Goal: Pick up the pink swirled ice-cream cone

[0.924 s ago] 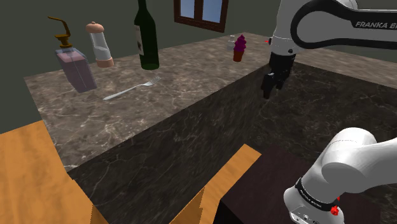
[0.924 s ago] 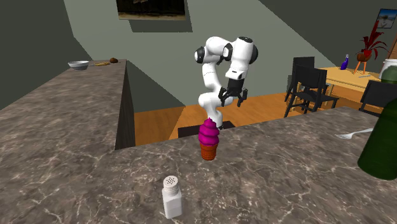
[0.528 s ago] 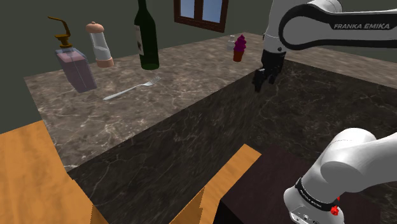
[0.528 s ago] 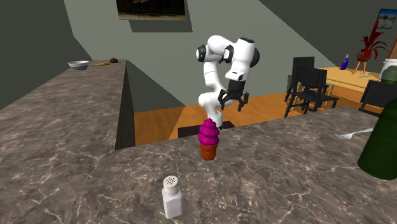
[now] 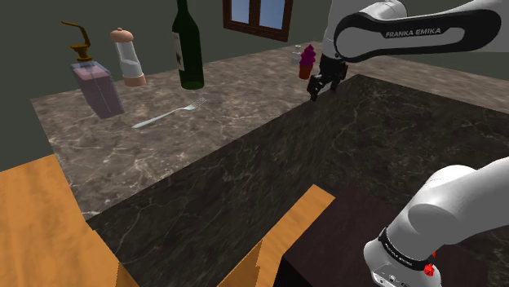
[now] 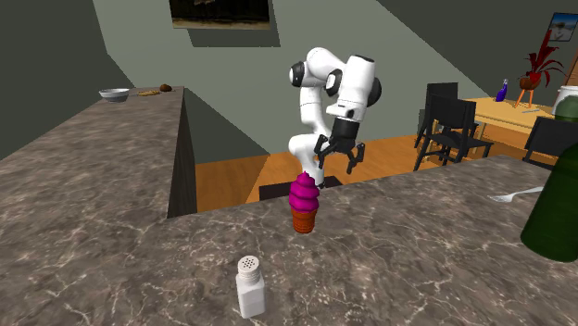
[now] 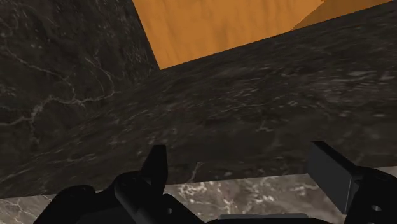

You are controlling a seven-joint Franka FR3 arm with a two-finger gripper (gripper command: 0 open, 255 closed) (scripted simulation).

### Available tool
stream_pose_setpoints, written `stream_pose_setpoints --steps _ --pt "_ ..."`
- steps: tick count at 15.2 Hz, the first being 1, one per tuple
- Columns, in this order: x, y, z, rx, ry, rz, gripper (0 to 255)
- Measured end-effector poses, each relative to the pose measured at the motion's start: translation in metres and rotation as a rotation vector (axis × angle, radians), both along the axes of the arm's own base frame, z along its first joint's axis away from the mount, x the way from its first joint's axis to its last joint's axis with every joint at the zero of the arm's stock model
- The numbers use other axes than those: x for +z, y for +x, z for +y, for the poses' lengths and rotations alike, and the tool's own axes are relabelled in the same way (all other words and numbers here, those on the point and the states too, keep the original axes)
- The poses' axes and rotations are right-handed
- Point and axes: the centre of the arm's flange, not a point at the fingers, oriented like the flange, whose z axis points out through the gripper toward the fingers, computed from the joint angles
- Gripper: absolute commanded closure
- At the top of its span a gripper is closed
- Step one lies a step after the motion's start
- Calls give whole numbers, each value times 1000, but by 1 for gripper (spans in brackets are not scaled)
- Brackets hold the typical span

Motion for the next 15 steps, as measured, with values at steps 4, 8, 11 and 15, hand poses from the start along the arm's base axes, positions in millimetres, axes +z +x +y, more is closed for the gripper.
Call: stream_pose_setpoints --steps 4,8,11,15 --pt "5 31 -23 -45 -46 -74 0" --pt "17 66 -42 -89 -93 -148 0" --pt "28 88 -60 -123 -127 -203 0" --pt "46 118 -84 -167 -174 -277 0"
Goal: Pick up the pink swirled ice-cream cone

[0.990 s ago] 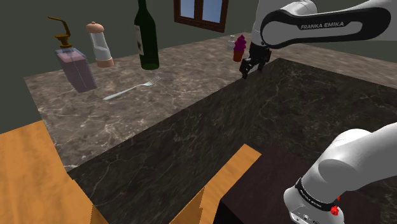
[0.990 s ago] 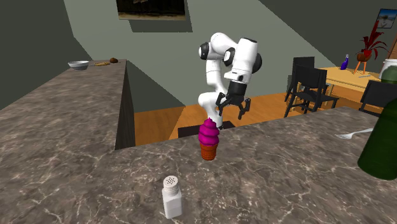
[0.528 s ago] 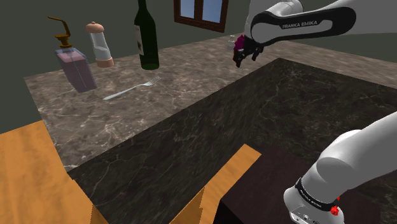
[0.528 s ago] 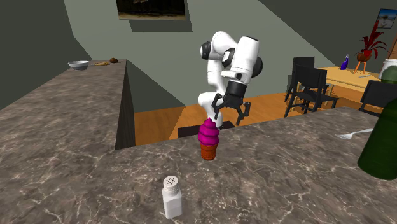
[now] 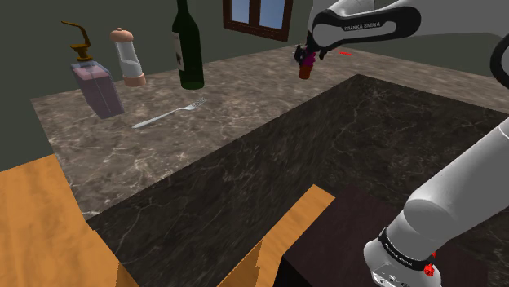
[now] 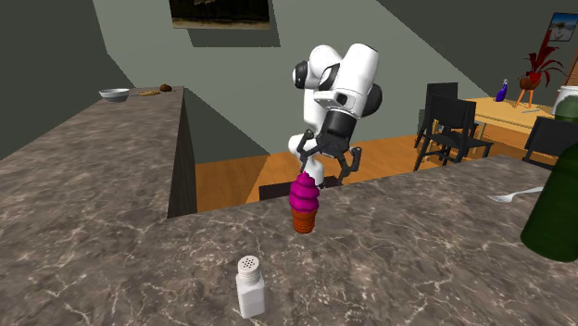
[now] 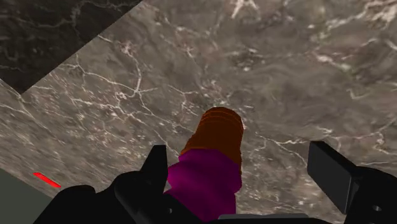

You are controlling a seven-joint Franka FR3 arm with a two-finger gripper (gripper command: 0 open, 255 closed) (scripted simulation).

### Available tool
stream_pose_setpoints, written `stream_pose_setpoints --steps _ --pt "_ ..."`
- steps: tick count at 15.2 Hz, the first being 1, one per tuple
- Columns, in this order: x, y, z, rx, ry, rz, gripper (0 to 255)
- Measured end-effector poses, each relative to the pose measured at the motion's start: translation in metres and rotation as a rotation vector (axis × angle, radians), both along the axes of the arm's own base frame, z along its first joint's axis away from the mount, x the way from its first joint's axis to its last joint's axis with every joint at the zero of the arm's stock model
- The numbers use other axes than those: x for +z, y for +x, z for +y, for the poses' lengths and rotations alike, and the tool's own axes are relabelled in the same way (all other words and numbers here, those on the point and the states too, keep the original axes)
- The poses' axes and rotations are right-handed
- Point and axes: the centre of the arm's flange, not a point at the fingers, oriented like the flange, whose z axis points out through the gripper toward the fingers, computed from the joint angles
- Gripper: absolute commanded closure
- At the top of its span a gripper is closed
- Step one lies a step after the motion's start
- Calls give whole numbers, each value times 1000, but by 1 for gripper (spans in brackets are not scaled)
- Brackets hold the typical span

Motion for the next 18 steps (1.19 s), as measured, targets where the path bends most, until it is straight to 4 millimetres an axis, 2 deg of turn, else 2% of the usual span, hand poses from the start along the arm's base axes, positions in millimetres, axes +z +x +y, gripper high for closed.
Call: stream_pose_setpoints --steps 7,9,15,16,18 --pt "36 39 -40 -74 -76 -122 0" --pt "33 42 -40 -78 -82 -130 0" --pt "3 43 -40 -80 -84 -133 0" --pt "1 44 -40 -80 -83 -133 255" --pt "1 44 -40 -80 -84 -134 255"
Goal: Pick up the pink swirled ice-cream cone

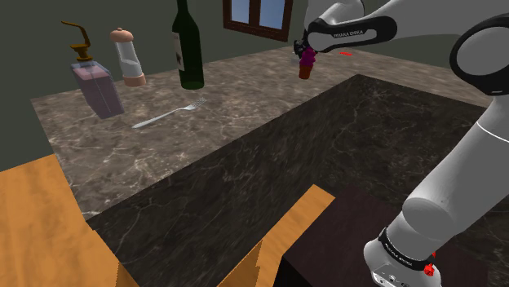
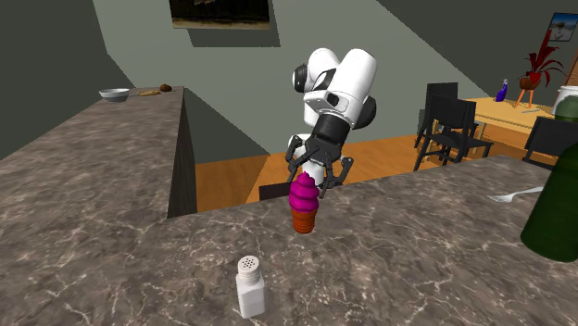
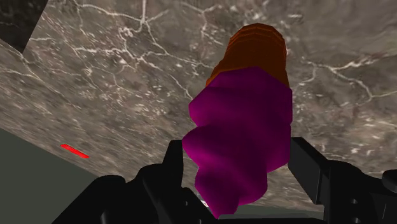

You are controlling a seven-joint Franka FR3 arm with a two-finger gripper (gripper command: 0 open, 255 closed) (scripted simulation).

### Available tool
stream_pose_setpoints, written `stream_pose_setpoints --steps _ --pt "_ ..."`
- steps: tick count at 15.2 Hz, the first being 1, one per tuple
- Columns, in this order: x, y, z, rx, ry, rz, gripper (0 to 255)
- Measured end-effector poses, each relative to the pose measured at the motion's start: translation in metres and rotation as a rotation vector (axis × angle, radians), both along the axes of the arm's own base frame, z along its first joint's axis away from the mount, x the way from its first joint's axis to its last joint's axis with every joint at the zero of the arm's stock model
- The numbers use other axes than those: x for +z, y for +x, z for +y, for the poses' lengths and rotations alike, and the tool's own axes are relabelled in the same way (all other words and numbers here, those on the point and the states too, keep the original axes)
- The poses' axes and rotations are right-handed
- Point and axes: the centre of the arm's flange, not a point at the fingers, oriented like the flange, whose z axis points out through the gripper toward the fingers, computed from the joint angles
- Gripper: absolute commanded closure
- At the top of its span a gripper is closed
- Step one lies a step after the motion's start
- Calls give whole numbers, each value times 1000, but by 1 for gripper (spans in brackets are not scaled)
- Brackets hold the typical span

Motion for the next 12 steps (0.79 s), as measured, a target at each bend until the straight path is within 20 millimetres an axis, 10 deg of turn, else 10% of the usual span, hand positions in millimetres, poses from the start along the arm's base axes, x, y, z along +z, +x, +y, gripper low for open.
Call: stream_pose_setpoints --steps 12 --pt "15 0 0 0 0 1 255"
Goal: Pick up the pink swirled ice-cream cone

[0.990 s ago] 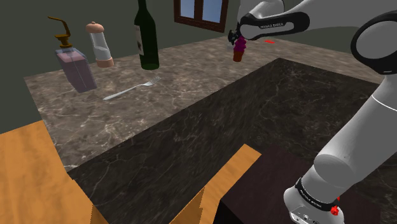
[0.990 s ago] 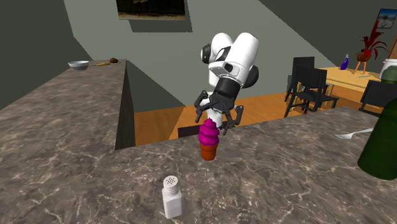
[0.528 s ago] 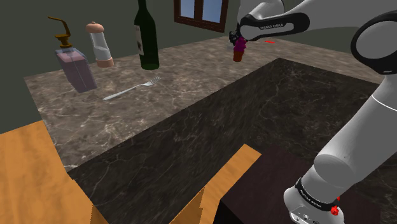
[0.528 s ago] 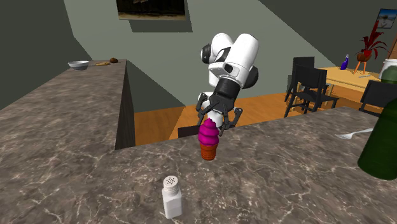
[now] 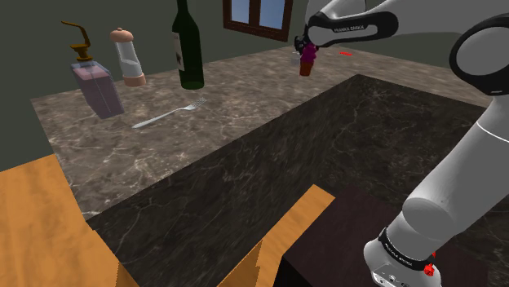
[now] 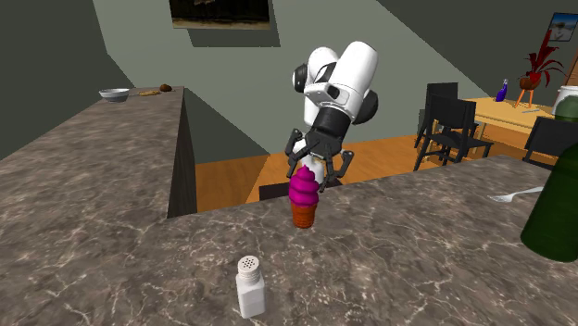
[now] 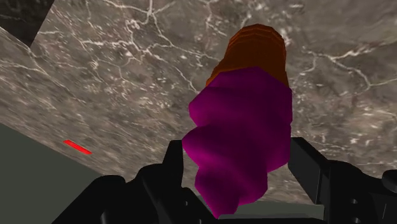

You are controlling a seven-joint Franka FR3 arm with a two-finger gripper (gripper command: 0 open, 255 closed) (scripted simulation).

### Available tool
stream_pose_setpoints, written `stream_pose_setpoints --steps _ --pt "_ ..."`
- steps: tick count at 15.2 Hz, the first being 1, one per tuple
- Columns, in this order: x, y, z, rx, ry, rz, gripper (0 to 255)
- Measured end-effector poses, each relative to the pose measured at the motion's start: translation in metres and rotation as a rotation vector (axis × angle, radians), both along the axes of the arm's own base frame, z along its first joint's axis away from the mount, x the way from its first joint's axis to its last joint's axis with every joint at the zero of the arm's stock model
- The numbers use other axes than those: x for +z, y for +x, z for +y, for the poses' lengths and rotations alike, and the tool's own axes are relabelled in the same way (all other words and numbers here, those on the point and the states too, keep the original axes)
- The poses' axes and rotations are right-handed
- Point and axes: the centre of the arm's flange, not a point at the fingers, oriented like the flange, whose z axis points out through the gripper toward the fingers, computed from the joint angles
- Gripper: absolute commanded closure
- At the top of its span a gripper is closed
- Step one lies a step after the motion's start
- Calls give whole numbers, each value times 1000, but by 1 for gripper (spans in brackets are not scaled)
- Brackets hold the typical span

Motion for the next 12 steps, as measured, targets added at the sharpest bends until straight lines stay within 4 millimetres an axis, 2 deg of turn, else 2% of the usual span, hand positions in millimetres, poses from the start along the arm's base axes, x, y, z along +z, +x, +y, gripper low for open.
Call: stream_pose_setpoints --steps 12 --pt "61 1 1 0 0 0 255"
